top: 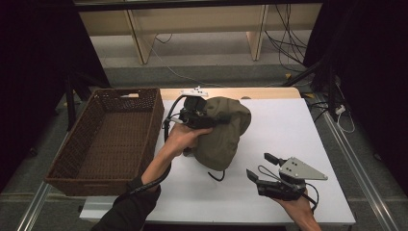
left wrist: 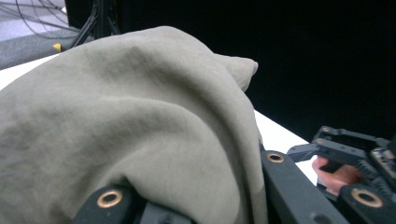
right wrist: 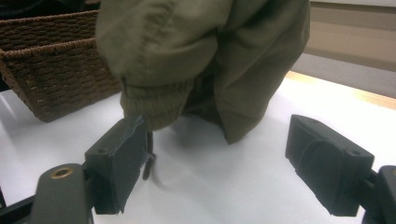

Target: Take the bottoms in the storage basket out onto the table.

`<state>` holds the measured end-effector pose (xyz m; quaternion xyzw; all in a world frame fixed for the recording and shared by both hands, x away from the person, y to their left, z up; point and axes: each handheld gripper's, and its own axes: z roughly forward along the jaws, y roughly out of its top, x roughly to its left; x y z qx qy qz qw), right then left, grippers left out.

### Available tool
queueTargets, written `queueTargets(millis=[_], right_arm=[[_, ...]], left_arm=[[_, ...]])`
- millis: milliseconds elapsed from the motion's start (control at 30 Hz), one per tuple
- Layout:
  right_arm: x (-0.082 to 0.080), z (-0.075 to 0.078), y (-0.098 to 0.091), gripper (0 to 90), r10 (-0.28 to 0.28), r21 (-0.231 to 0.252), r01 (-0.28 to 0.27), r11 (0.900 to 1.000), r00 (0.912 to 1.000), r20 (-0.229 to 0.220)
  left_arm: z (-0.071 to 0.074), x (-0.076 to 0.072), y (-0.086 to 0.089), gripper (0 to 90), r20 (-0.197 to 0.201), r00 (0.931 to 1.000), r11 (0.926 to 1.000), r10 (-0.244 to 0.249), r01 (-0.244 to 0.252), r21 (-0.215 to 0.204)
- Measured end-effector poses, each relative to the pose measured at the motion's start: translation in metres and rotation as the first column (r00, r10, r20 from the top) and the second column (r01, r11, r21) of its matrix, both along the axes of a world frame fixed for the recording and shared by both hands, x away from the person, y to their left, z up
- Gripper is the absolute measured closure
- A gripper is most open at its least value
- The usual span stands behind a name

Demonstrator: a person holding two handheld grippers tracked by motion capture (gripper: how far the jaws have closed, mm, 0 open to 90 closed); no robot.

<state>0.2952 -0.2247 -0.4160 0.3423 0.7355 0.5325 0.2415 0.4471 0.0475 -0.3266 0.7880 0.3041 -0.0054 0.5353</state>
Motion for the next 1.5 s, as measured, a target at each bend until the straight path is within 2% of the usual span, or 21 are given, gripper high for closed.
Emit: queueTargets(millis=[200, 267, 600, 900, 1233, 1500], right_arm=[[0.000, 0.001, -0.001, 21.7, -0.003, 0.000, 0.003, 1.0000, 1.0000, 0.004], [-0.001, 0.001, -0.001, 21.7, -0.004, -0.002, 0.005, 1.0000, 1.0000, 0.006], [-0.001, 0.001, -0.002, 21.7, -0.002, 0.001, 0.002, 1.0000, 1.0000, 0.005], [-0.001, 0.001, -0.002, 21.7, -0.004, 0.005, 0.004, 1.0000, 1.0000, 0.003], [-0.001, 0.001, -0.002, 21.7, 0.000, 0.006, 0.000, 1.0000, 1.0000, 0.005], [-0.001, 0.002, -0.003, 21.7, -0.002, 0.005, 0.002, 1.0000, 1.0000, 0.003]], left_arm=[[-0.009, 0.009, -0.003, 80.9, -0.018, 0.9996, 0.9996, 0.021, -0.020, 0.019], [-0.014, 0.014, -0.007, 80.9, -0.029, 0.9992, 0.9989, 0.027, -0.026, 0.038], [-0.028, 0.026, -0.024, 80.3, -0.066, 0.9975, 0.9962, 0.027, -0.021, 0.085], [-0.037, 0.031, -0.033, 79.9, -0.080, 0.9965, 0.9938, 0.026, -0.017, 0.110], [-0.051, 0.039, -0.042, 79.5, -0.112, 0.9934, 0.9891, 0.025, -0.008, 0.147], [-0.062, 0.044, -0.049, 78.6, -0.137, 0.9901, 0.9869, 0.033, -0.011, 0.161]])
